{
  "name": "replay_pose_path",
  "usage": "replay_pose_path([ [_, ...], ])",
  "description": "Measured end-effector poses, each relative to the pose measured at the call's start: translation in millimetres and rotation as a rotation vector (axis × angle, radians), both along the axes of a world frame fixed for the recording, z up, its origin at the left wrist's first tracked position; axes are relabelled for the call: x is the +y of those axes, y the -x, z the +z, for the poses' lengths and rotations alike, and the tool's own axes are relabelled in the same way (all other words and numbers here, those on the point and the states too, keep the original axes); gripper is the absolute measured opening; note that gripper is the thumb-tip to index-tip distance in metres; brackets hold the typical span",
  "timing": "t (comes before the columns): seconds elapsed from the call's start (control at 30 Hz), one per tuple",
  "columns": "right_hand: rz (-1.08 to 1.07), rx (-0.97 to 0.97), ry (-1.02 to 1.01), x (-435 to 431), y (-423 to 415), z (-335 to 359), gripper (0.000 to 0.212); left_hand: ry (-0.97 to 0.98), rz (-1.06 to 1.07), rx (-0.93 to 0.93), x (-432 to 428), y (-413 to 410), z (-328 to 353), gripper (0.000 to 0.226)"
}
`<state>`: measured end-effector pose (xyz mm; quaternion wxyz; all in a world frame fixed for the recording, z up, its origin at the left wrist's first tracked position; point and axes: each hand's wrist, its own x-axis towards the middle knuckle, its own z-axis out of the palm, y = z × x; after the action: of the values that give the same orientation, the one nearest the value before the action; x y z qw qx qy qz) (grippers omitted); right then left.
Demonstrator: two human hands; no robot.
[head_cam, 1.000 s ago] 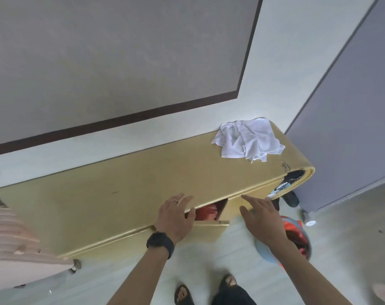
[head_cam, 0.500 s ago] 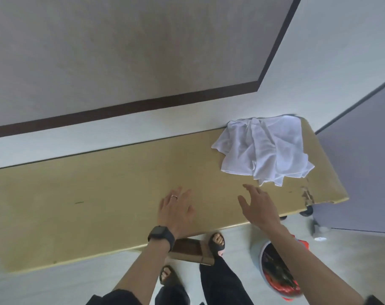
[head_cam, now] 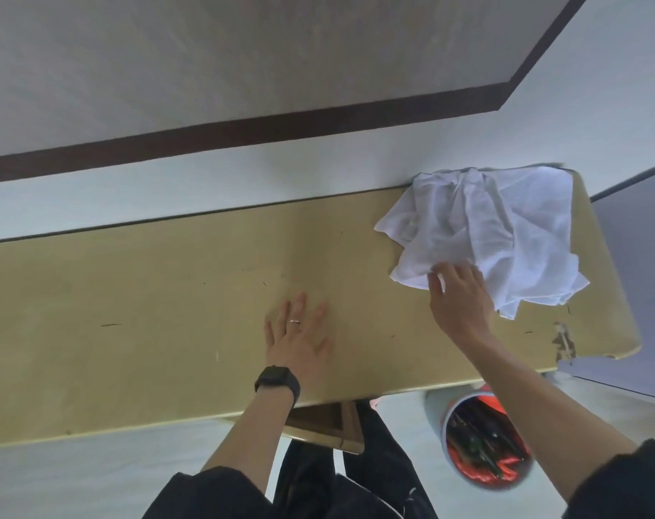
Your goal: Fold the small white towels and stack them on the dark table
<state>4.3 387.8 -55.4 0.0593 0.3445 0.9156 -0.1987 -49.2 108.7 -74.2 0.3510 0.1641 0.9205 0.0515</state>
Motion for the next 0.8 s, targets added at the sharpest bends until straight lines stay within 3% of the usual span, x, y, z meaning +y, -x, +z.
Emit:
replay_pose_path([
  [0.17,0.075,0.238,0.079,-8.1,12.8,53.9,0.020,-0.092,0.087,-0.147,11.3,17.0,41.0,0.065],
  [0.43,0.260,0.314,0.240,-36.1,45.1,173.4,0.014,-0.695,0.254,0.007,52.4,33.5,176.5,0.068],
  [0.6,0.399,0.299,0.228,-65.0,48.7,212.6,0.013,-0.626,0.091,0.288,33.0,48.1,226.2,0.031],
  [0.8,0.496,0.243,0.158,-96.5,38.7,215.0,0.014,-0.791,0.193,0.261,-21.6,61.1,259.6,0.020],
])
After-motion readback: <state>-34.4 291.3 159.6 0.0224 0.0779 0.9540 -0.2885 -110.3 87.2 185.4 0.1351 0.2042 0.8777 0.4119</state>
